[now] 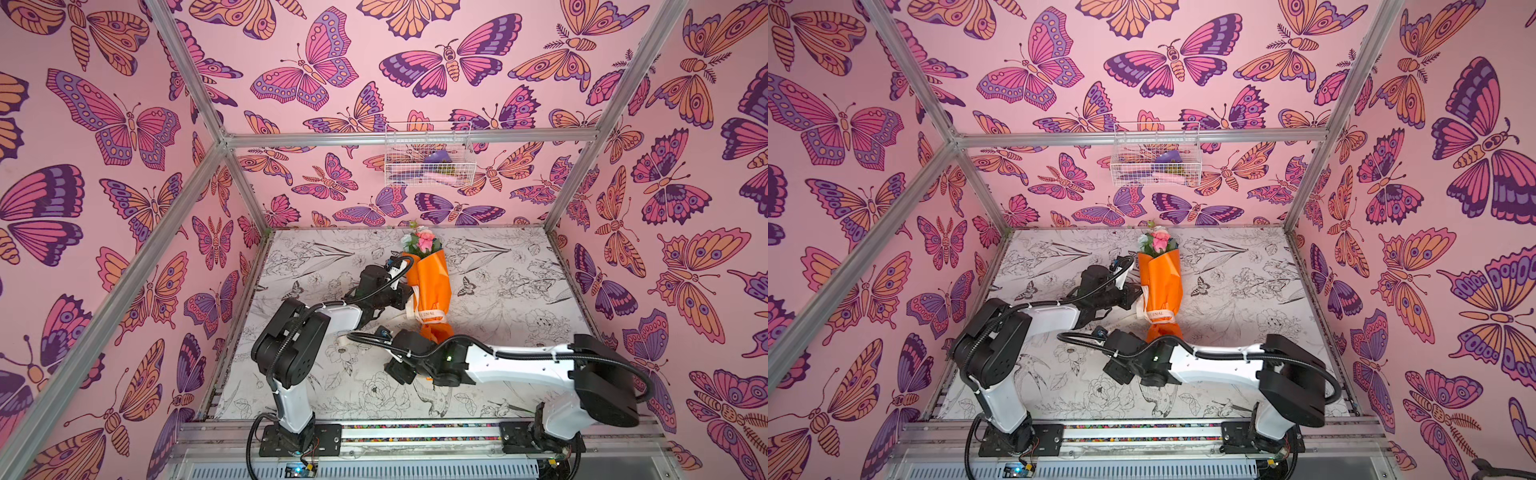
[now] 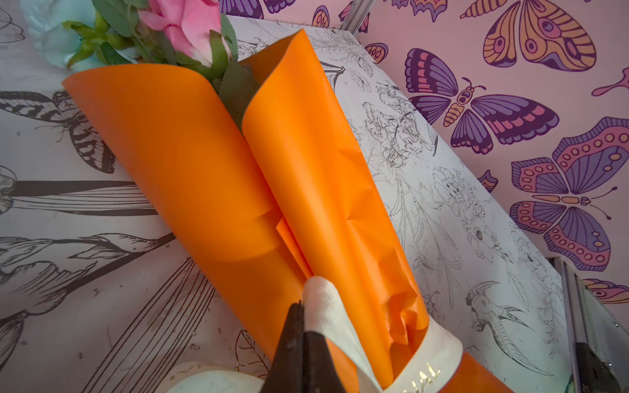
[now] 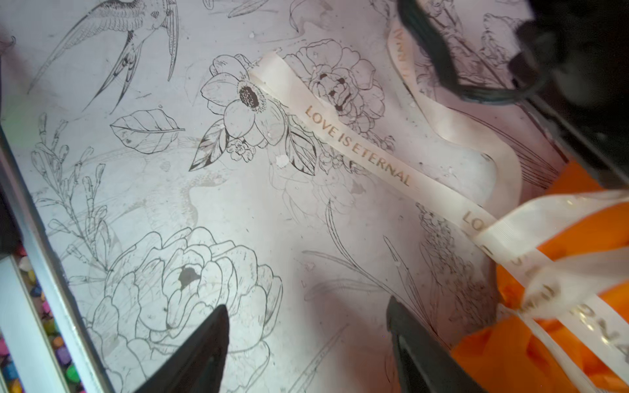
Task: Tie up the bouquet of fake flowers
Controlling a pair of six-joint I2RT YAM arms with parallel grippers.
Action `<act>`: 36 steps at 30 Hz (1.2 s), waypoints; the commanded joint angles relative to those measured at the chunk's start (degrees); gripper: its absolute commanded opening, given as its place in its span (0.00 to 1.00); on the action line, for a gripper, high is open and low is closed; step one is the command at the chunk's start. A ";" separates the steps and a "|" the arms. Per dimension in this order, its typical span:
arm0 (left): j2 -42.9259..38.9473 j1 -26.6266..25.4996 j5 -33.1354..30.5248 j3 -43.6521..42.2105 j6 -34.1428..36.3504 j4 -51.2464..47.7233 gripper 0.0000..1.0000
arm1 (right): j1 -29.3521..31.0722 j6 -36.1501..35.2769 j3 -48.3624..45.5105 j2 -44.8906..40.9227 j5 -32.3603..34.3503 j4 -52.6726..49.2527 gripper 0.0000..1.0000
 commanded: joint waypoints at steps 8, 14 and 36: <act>3.37 2.54 7.45 3.33 -3.36 -0.52 0.00 | 0.47 -9.05 9.65 12.63 1.23 4.02 0.71; 5.67 3.11 9.55 5.27 -4.59 -0.68 0.00 | 0.65 -12.48 14.11 18.34 3.81 5.93 0.72; 9.27 5.66 13.72 8.10 -5.05 0.23 0.00 | 0.91 -23.98 31.07 36.64 10.65 10.35 0.77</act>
